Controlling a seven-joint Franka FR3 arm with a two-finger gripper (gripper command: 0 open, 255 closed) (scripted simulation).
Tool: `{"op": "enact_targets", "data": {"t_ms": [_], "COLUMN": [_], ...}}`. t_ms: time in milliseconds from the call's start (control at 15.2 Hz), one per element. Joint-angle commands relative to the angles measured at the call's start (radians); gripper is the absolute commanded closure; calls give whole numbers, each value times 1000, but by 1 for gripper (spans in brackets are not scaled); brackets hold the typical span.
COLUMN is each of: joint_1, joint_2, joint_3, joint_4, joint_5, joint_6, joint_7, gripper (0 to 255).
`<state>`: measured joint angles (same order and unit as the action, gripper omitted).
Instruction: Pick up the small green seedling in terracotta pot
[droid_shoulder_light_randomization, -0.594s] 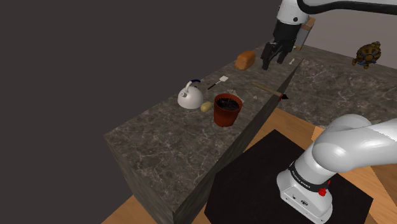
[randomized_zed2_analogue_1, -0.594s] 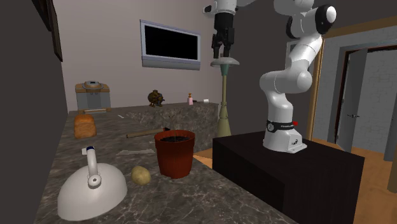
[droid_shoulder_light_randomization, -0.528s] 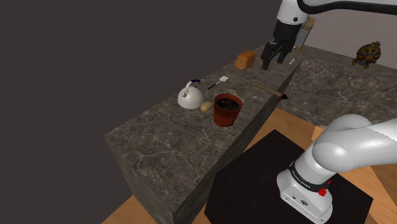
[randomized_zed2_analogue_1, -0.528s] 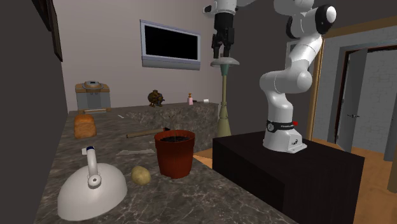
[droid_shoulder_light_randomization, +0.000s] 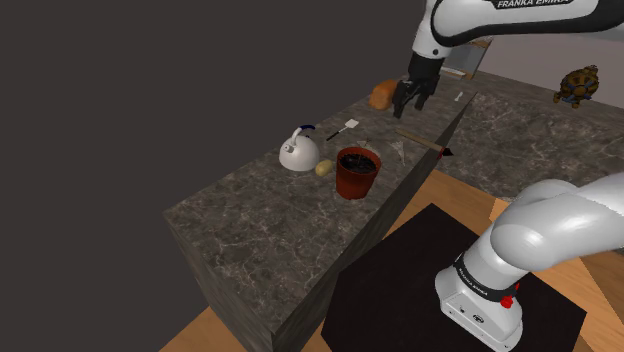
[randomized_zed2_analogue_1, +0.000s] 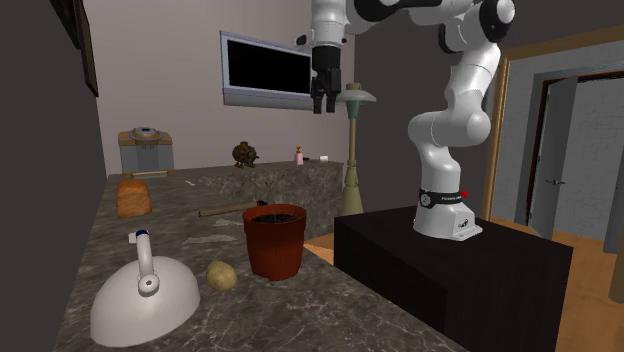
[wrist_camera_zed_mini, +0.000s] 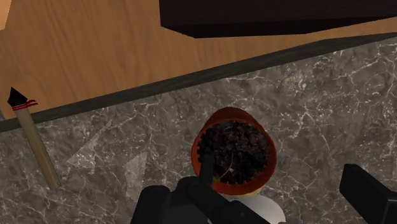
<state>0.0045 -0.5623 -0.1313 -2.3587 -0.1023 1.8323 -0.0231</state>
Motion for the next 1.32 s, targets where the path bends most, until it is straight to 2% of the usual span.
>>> {"op": "enact_targets", "data": {"t_ms": [0, 462, 924, 1254], "joint_1": [1, 13, 13, 10], "joint_2": [78, 329, 607, 639], "joint_3": [-28, -102, -143, -140], "joint_4": [6, 71, 205, 184], "joint_5": [8, 81, 219, 236], "joint_6": [73, 253, 373, 424], "joint_7": [-26, -125, -257, -272], "gripper": [0, 0, 0, 0]}}
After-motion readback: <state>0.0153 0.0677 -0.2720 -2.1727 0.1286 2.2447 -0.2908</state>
